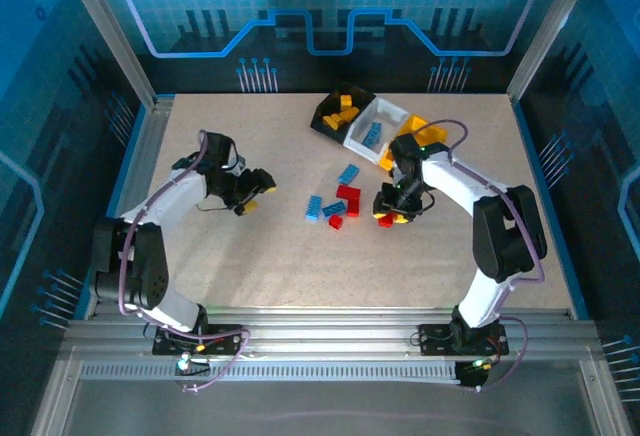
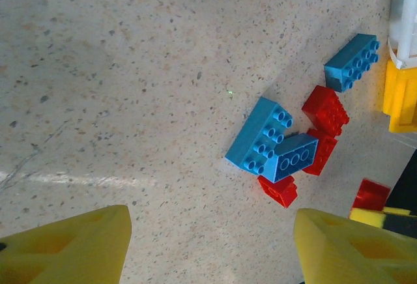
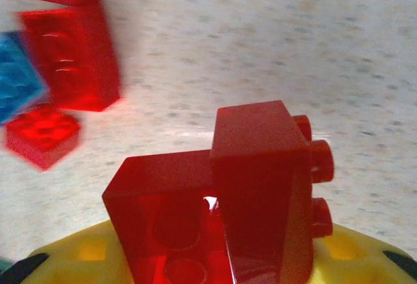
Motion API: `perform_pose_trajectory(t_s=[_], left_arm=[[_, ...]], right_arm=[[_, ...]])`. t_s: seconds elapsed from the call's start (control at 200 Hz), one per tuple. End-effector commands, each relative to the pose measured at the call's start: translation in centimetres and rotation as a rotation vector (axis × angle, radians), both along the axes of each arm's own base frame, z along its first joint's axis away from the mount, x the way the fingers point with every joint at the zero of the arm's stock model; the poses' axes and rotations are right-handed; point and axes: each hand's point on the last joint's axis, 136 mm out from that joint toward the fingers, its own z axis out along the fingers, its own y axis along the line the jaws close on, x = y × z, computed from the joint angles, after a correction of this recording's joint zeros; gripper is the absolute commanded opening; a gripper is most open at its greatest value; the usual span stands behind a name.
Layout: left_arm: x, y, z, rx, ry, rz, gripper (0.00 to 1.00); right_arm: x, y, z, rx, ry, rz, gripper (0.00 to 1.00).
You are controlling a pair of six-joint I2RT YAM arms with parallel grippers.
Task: Sort the legos into containers by color
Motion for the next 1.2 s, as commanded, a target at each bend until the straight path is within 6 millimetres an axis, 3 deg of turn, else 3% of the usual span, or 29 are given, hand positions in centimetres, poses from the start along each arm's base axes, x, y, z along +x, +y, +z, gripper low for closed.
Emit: perform_pose_trajectory(t_s=[0.0,0.35,0.455,0.645,0.835,1.061,1.196], left_arm=[[1.1,-1.2,1.2,-0.029,-0.027,-0.024,0.68],[0.6,-1.2,1.0,-0.017,-0.020,-0.033,0.68],[0.1,-1.1,0.8,-0.010,-0.014,-0.032,0.68],[-0.1,-0.9,0.3,-0.011,-0.008,-0.016,0.68],[0.2,-1.1,-0.2,-0.021,0.001,-0.003,0.68],[0.6,-1.3,-0.2,-0.029,0.009,-0.002,0.68],[0.5,-1.2,0.0,-0.018,0.010,-0.019,0.68]], right_arm=[[-1.0,-2.7,-1.9,-0.154,0.037,0.013,0.45],[-1.7,-3.6,-5.1,-0.247,0.079,0.074,0.60],[-1.9,-3.4,-5.1,-0.248,0.082,0.078,0.70],[-3.2,-3.2,-4.7,-0.256,0.090,0.086,0.73],[-5.0,-2.0,-5.0,-0.230,0.096,0.086,0.66],[-3.9,-1.5,-5.9,-0.252,0.078,0.101,0.51],[-3.2,-1.3,-5.4,-0.259,0.058,0.102,0.42]])
